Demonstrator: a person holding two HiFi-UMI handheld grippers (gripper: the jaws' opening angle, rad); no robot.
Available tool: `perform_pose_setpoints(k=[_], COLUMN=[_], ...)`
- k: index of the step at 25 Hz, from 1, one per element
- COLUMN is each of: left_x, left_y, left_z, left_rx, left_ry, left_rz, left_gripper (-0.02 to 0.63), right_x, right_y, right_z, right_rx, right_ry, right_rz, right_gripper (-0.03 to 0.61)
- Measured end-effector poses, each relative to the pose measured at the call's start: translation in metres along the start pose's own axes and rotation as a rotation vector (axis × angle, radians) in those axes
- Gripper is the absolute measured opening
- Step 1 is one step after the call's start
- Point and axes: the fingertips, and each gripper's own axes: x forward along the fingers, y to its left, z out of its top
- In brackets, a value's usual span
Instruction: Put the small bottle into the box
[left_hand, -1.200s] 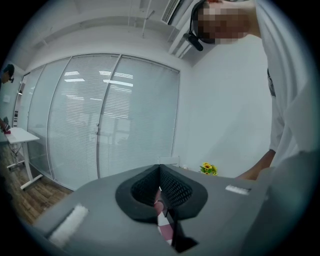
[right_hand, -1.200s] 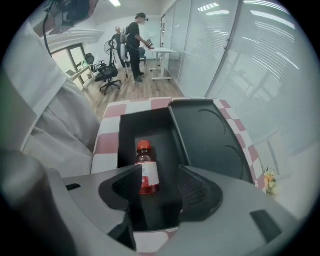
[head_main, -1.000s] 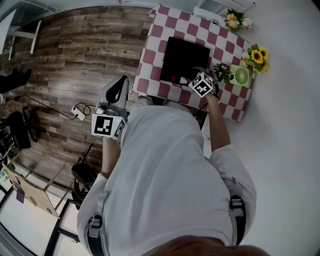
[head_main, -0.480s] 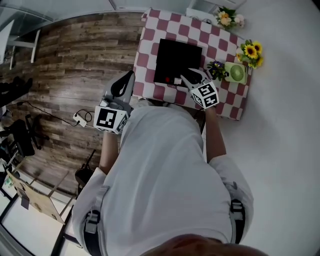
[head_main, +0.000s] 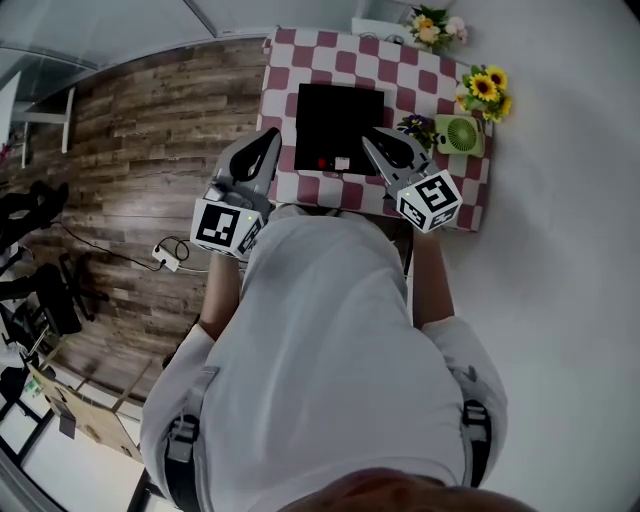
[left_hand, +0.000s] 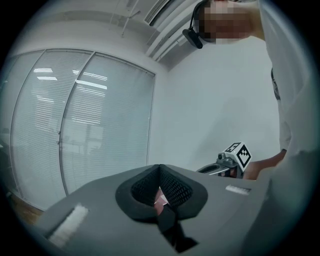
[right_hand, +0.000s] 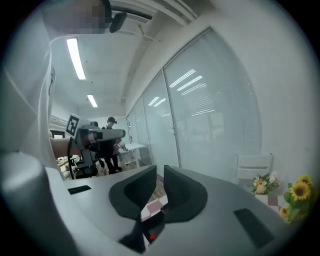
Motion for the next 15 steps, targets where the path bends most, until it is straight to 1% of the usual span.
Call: perform_pose_setpoints(k=[2,4,9,13,15], left_x=[0.007,0.013,0.023,0.031,0.034], left_y=[-0.005,-0.013,-0.033,-0.045,-0.053], left_z=[0.009,0.017,0.027,0.030,0.034], left_rx=[0.008,0.012,0.014,0.027,0.034], left_ry=[-0.020,-0.039,-0.068,-0.079,-0.086], left_rz=[-0.011,-0.020,-0.027,0.001,0.017], left_gripper=[0.002,0.002,0.002,0.002,0.002], right_x=[-0.011,-0.022,-0.049,-0.069,-0.079], right_y=[0.003,0.007,0.012,0.010,0.006], right_z=[0.020,0.040,0.084,0.113,0.123], right_rx=[-0.012,-0.028,-0.096,-0.194,-0.237], right_ry=[-0.054,-0.104,-0.216,-0.316,-0.340], right_rz=[-0.003,-0.001,-0.006,-0.031,-0.058], right_gripper=[0.020,0.003,0.003,0.002,0.001])
